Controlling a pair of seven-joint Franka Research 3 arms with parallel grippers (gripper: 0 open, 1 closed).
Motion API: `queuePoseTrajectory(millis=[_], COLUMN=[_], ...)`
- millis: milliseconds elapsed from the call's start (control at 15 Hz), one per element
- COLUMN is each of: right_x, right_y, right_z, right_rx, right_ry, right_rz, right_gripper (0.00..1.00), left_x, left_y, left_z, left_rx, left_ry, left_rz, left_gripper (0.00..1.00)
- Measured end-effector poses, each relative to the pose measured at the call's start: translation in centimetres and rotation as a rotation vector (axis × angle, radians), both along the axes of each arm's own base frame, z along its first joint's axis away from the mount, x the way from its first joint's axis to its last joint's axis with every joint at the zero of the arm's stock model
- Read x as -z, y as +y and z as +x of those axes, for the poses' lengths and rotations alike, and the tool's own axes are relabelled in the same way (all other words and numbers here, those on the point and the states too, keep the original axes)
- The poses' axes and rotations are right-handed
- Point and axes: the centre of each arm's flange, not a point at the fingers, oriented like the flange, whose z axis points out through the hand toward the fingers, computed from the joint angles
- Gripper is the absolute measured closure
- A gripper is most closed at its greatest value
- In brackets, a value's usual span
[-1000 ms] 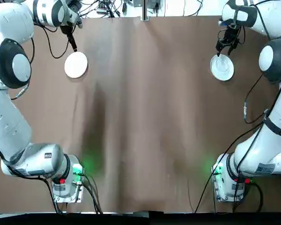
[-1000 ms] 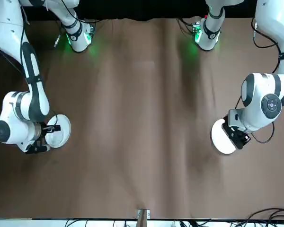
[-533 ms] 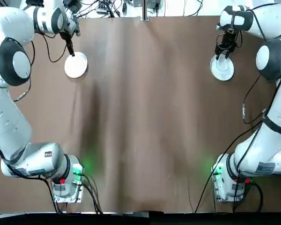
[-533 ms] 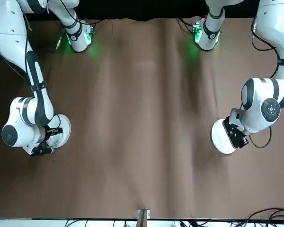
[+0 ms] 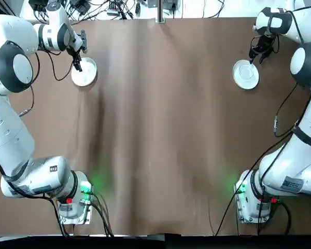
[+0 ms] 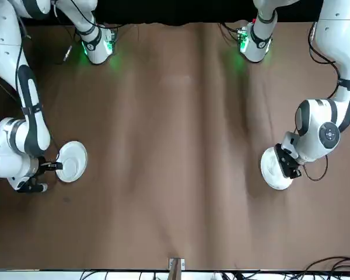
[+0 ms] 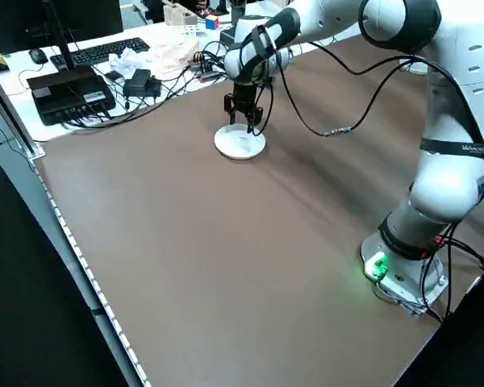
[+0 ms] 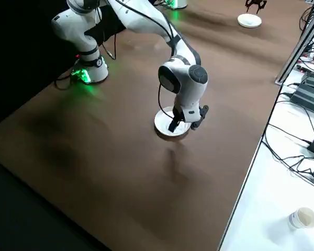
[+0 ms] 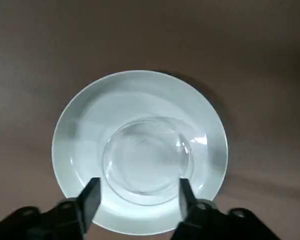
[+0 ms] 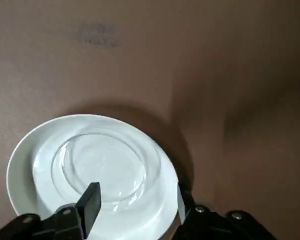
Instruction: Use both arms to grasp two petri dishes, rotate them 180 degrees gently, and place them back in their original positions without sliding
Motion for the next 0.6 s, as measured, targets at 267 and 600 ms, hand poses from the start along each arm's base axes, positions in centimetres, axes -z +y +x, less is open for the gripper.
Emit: queuePoseTrajectory(millis=[267, 600], right_x=[0.3, 0.1], right_y=[1.3, 3.5], right_z=[0.2, 0.7], right_rx=[0.075, 0.228], right_ry=[0.002, -0.004], right_rz=[-0.012, -0.046], right_gripper=[0.27, 0.07], left_x=[1.2, 3.3], left_y=[0.2, 0.9], left_z=[-0.9, -2.7], left_rx=[0.066, 0.070], left_ry=[-0.009, 0.016], left_rz=[-0.008, -0.015], left_gripper=[0.37, 0.37])
